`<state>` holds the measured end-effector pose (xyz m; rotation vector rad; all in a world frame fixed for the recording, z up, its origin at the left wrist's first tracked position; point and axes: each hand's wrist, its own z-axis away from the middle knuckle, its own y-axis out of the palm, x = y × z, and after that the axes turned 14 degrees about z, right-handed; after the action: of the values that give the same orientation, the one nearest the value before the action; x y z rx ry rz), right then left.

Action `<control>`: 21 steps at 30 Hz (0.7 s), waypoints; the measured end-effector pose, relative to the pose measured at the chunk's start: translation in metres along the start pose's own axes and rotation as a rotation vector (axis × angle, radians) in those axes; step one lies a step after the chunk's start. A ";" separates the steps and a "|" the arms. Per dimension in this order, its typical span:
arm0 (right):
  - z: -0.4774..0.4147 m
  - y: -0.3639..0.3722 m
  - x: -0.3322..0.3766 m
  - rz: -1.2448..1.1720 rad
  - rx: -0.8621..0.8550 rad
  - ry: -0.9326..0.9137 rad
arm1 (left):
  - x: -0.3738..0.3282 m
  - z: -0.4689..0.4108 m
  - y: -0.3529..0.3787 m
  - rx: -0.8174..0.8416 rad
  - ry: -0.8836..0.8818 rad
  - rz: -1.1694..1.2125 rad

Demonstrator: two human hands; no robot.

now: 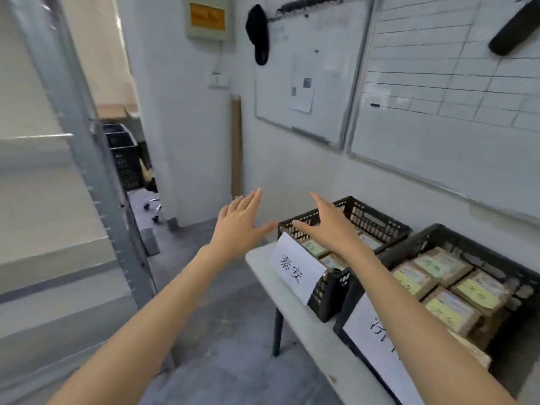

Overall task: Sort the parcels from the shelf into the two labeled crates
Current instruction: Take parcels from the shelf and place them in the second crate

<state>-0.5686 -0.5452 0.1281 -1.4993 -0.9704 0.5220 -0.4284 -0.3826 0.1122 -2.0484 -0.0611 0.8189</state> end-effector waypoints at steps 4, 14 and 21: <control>0.000 0.023 0.106 -0.124 0.036 -0.206 | 0.054 0.067 -0.070 -0.103 -0.185 -0.065; 0.063 0.068 0.383 -0.186 0.167 -0.732 | 0.167 0.250 -0.242 -0.362 -0.563 -0.278; 0.138 0.090 0.577 -0.280 0.198 -0.967 | 0.233 0.392 -0.367 -0.520 -0.755 -0.381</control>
<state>-0.3366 0.0075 0.1370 -0.8681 -1.7708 1.1404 -0.3763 0.2003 0.1232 -1.9599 -1.1459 1.3757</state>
